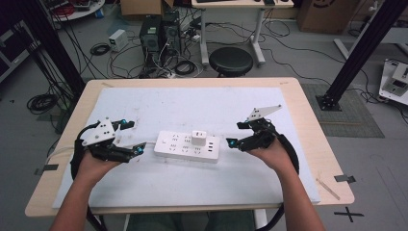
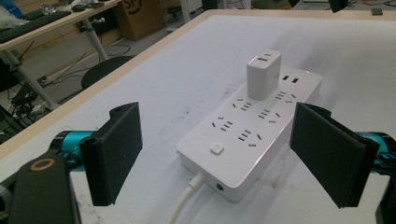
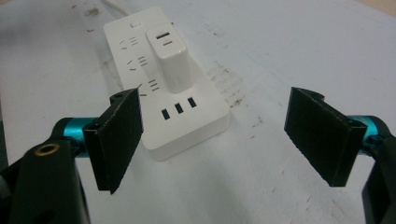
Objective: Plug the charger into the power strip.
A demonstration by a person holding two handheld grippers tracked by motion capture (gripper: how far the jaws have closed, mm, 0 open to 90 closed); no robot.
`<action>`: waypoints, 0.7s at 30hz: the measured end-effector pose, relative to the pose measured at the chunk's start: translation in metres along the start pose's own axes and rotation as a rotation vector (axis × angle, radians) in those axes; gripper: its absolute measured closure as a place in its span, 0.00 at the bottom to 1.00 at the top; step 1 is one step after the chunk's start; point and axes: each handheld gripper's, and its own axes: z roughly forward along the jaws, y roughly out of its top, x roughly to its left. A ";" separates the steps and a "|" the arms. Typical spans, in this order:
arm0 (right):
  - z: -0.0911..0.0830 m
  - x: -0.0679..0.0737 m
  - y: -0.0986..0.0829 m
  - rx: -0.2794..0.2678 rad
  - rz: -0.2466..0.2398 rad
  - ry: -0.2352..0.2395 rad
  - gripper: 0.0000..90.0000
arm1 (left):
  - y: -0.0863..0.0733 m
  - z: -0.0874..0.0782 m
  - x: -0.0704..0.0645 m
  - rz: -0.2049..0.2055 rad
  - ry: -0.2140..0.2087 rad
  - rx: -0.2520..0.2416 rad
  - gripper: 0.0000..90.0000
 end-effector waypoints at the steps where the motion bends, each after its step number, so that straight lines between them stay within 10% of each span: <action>1: 0.000 0.000 0.000 0.000 0.000 0.000 0.22 | 0.000 0.000 0.000 0.000 0.000 0.000 0.19; 21: 0.000 0.005 -0.003 -0.007 -0.003 -0.011 0.22 | -0.003 -0.002 0.000 0.001 -0.001 0.013 0.19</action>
